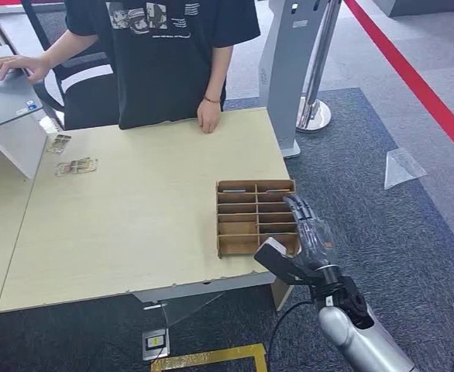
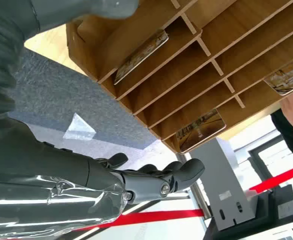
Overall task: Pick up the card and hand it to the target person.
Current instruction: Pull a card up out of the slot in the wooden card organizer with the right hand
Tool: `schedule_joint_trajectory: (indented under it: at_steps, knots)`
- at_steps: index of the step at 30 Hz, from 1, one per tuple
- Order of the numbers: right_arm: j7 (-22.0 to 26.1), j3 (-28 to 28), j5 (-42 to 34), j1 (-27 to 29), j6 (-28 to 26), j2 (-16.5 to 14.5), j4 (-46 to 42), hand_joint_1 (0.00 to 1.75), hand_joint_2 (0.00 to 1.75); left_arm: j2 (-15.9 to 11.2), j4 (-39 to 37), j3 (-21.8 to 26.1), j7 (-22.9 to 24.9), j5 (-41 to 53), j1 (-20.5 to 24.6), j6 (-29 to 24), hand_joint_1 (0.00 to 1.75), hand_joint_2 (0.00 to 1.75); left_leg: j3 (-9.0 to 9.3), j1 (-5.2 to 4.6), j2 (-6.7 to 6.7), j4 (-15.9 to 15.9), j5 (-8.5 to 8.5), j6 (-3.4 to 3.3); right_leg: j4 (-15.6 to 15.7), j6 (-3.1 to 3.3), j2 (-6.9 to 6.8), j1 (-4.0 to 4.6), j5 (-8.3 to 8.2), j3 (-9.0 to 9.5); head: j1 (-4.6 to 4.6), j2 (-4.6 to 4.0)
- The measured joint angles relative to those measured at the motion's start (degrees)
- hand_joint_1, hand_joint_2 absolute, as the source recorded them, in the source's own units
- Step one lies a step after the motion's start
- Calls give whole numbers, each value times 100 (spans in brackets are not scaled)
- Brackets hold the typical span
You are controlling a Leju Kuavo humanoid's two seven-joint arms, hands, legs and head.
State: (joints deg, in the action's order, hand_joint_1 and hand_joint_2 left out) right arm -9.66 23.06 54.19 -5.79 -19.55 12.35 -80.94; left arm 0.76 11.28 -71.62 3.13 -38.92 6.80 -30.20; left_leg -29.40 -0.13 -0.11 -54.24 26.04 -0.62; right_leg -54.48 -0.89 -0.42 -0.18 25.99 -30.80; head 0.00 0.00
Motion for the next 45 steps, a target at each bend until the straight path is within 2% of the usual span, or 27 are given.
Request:
schedule_joint_trajectory:
  at_steps: [15, 24, 28, 32, 37, 41, 45]
  knots:
    - [43, 40, -50, -89, -56, -51, 215, 37, 175, -3, 0, -16, 31, 9, 2, -3, 0, 175, 0, -1, 1, 0, 0, -1, 0, 0, 0, -1, 0, 0, 0, 0]
    - [90, 93, 53, -245, -175, -126, 617, 55, 175, 14, 5, -4, 21, -1, -1, -26, 0, 175, 5, 1, 6, 5, -2, 2, 4, 1, 7, 1, -4, 3, 0, 0]
    - [91, 94, 67, -262, -182, -129, 641, 77, 175, 18, 5, -6, 29, -1, 0, -20, 0, 175, 3, 1, 6, 3, -1, 1, 3, 1, 6, 1, -3, 2, 0, 0]
    - [91, 81, 76, -257, -191, -122, 637, 75, 175, 22, 5, -7, 31, -2, -1, -13, 0, 175, 3, 0, 4, 3, -1, 1, 2, 0, 4, 0, -2, 2, 0, 0]
    - [90, 76, 78, -253, -193, -121, 634, 92, 175, 24, 6, -7, 28, -3, -2, -12, 0, 175, 1, 0, 2, 1, -1, 0, 1, 0, 2, 0, -2, 1, 0, 0]
    - [90, 76, 78, -254, -190, -123, 641, 84, 175, 22, 6, -6, 27, -4, -2, -11, 0, 175, 0, 0, 2, 1, -1, 0, 0, 0, 2, 0, -2, 0, 0, 0]
    - [93, 76, 81, -263, -174, -137, 687, 87, 175, 15, 5, -4, 23, -8, -1, -8, 0, 175, 2, 1, 5, 2, -1, 2, 1, 1, 6, 1, -2, 1, 0, 0]
